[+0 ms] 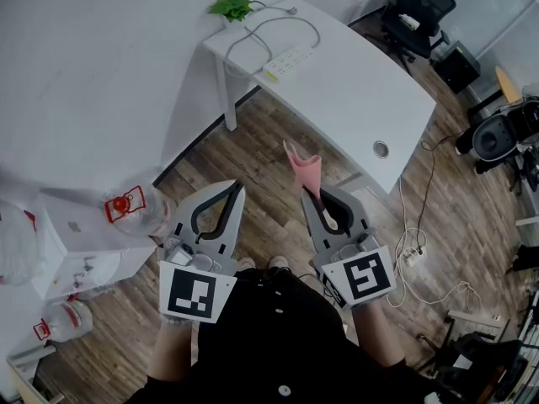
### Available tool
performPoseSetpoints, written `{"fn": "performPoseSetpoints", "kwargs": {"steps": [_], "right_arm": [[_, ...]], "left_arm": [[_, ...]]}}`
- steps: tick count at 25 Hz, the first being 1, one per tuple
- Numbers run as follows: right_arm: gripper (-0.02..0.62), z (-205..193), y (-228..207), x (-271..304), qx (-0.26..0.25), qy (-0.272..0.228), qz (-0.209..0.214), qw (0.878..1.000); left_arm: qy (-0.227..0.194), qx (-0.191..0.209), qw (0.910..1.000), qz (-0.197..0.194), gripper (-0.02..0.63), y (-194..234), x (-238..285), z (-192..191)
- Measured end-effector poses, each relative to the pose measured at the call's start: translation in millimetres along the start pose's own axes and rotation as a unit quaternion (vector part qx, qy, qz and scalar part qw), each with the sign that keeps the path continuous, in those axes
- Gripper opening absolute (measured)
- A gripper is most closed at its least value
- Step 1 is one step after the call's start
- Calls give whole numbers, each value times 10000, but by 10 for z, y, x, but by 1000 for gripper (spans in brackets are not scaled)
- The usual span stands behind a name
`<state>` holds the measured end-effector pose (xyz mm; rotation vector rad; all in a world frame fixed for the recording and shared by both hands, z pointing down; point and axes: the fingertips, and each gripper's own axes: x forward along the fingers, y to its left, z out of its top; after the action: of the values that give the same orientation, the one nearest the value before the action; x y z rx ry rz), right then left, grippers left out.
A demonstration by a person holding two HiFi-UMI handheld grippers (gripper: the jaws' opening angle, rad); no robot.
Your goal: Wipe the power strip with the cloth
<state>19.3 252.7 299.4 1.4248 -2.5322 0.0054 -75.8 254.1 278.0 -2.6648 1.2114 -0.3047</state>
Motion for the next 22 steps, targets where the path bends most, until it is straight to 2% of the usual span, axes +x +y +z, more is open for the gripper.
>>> {"fn": "performPoseSetpoints", "kwargs": {"steps": [12, 22], "right_arm": [[48, 102, 85, 38, -73, -59, -191, 9998], [48, 86, 249, 46, -59, -87, -424, 9990]], "left_arm": [[-165, 65, 9998, -30, 14, 139, -122, 24], [-286, 150, 9992, -228, 14, 188, -251, -45]]}}
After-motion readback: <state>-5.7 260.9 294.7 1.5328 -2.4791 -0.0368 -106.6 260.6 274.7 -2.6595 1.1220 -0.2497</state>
